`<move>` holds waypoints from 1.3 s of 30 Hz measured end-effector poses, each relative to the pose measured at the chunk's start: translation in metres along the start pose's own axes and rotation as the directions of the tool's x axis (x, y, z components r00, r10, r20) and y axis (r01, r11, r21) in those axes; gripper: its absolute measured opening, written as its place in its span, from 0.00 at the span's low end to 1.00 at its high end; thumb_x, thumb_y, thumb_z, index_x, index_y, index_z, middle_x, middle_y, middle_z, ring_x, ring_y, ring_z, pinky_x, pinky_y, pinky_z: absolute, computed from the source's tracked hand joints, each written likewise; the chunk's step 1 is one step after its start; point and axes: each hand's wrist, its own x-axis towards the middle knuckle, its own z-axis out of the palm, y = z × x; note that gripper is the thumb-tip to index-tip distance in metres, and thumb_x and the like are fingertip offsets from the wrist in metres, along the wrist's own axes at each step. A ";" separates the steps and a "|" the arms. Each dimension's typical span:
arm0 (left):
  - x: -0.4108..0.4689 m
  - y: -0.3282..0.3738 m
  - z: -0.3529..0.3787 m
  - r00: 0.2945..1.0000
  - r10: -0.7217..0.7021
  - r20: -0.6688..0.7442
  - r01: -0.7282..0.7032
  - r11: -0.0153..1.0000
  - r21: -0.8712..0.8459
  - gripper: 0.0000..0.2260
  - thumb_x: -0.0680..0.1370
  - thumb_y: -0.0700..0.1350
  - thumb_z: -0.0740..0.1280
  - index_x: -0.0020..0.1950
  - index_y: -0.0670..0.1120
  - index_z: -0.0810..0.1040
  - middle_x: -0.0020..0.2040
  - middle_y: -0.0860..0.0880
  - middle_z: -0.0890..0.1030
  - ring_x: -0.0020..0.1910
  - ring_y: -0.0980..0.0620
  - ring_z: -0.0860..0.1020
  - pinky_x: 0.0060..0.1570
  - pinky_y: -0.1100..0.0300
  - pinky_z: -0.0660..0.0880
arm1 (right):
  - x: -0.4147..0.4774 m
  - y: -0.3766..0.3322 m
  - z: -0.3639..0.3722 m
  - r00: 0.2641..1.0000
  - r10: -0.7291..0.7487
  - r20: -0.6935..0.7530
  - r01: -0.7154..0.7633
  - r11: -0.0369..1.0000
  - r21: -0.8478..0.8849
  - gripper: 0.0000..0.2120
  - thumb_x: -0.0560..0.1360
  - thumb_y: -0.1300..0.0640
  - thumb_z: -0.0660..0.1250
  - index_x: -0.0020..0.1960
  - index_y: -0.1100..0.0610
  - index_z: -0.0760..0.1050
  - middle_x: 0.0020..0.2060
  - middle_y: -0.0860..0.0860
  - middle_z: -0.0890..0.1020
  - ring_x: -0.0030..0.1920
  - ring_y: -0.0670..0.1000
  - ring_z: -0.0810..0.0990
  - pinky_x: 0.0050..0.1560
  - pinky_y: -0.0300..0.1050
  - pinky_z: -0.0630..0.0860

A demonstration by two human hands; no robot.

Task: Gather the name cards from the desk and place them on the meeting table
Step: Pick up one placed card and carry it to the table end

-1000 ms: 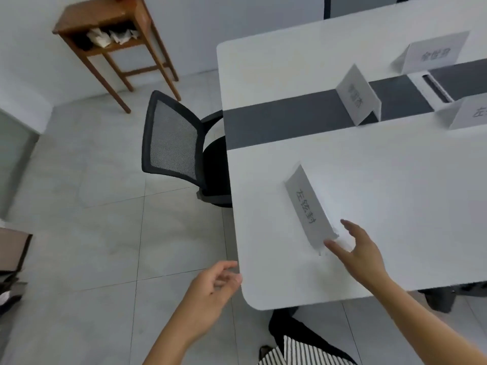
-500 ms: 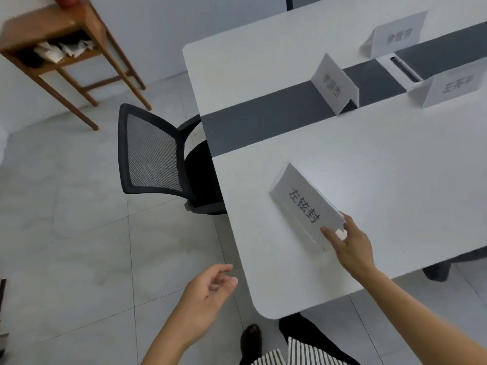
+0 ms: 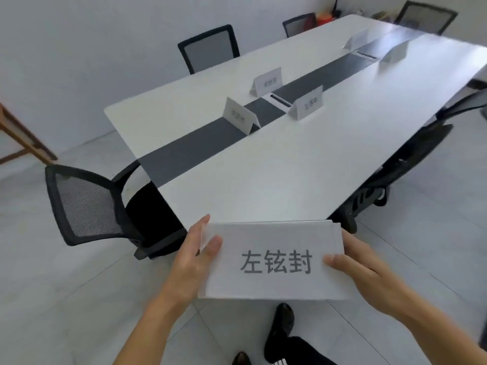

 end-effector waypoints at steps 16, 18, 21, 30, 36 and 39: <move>-0.050 0.026 0.274 0.927 0.003 0.375 0.010 0.999 -0.032 0.14 0.71 0.52 0.65 0.51 0.45 0.77 0.47 0.43 0.85 0.45 0.45 0.84 0.46 0.48 0.80 | -0.206 0.060 -0.129 0.781 0.129 -0.611 -0.011 0.981 0.194 0.31 0.72 0.40 0.60 0.72 0.35 0.54 0.58 0.31 0.78 0.56 0.30 0.76 0.47 0.22 0.72; -0.054 0.027 0.317 0.909 -0.002 0.417 0.002 1.000 0.000 0.12 0.73 0.54 0.69 0.49 0.47 0.78 0.47 0.43 0.85 0.44 0.45 0.84 0.44 0.50 0.80 | -0.227 0.073 -0.159 0.758 0.161 -0.633 -0.033 0.977 0.208 0.30 0.75 0.38 0.60 0.74 0.36 0.52 0.60 0.36 0.77 0.54 0.31 0.77 0.47 0.23 0.73; -0.053 0.024 0.375 0.881 -0.024 0.473 0.018 1.000 0.016 0.12 0.74 0.54 0.69 0.51 0.47 0.78 0.48 0.42 0.84 0.45 0.44 0.83 0.45 0.49 0.80 | -0.248 0.090 -0.204 0.728 0.183 -0.661 -0.044 0.974 0.221 0.30 0.73 0.44 0.59 0.72 0.38 0.52 0.57 0.38 0.77 0.51 0.33 0.79 0.45 0.26 0.75; 0.005 0.043 0.501 0.847 -0.045 0.530 -0.014 0.994 0.107 0.09 0.78 0.48 0.61 0.53 0.45 0.76 0.46 0.44 0.85 0.40 0.48 0.84 0.33 0.61 0.79 | -0.230 0.136 -0.334 0.666 0.388 -0.637 -0.088 0.889 0.449 0.18 0.72 0.44 0.64 0.59 0.48 0.74 0.45 0.48 0.87 0.45 0.50 0.86 0.45 0.45 0.82; 0.100 0.072 0.611 0.769 -0.115 0.628 -0.002 0.983 0.183 0.09 0.80 0.49 0.61 0.54 0.46 0.77 0.46 0.46 0.85 0.41 0.50 0.84 0.36 0.60 0.79 | -0.197 0.152 -0.450 0.596 0.462 -0.657 -0.090 0.851 0.517 0.17 0.71 0.48 0.69 0.57 0.55 0.77 0.47 0.53 0.87 0.47 0.56 0.86 0.48 0.51 0.82; 0.146 0.102 0.669 0.674 -0.131 0.727 -0.085 0.964 0.253 0.10 0.80 0.49 0.63 0.55 0.45 0.77 0.48 0.46 0.85 0.45 0.50 0.84 0.42 0.57 0.80 | -0.185 0.145 -0.506 0.517 0.455 -0.725 -0.052 0.862 0.504 0.19 0.68 0.48 0.74 0.55 0.55 0.78 0.44 0.51 0.88 0.42 0.53 0.87 0.38 0.43 0.81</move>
